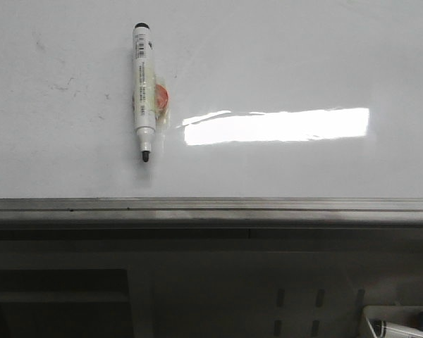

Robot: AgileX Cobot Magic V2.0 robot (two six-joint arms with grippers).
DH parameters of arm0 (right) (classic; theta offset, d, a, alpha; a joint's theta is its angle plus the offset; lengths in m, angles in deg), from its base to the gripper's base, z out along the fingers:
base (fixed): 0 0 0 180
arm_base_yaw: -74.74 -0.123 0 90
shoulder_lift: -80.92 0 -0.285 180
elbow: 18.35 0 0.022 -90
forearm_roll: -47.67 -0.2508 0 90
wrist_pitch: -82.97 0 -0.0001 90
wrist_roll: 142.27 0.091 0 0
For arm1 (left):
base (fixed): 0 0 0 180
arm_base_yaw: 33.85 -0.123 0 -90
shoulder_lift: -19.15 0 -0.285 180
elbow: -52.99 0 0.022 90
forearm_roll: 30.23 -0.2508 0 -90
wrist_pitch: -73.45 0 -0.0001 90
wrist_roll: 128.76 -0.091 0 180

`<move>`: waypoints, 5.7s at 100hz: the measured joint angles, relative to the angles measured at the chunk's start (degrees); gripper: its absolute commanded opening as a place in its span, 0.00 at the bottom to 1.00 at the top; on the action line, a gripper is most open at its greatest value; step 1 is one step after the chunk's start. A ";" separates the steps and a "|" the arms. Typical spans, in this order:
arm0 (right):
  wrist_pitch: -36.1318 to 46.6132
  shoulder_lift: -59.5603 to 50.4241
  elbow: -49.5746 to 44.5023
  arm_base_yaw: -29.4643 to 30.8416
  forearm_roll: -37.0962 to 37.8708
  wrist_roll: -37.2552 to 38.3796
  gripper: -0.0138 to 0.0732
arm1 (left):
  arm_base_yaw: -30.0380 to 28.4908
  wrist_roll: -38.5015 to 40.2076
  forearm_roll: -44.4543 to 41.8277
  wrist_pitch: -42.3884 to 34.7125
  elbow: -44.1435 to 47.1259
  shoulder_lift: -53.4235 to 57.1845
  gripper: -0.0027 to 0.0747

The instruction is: Write number 4 on whiteboard

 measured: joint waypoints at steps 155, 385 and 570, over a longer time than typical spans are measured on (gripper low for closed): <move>16.80 0.00 3.19 0.00 -26.53 0.42 0.10 | 0.00 -2.14 42.34 -5.10 -2.23 -0.25 0.01; -23.74 42.43 46.26 -30.49 -38.70 -54.41 0.56 | 38.27 -52.84 23.59 29.32 -55.77 -74.18 0.01; -14.59 67.36 53.70 -47.16 -38.80 -62.09 0.08 | 37.73 -68.73 29.15 39.06 -56.79 -70.26 0.21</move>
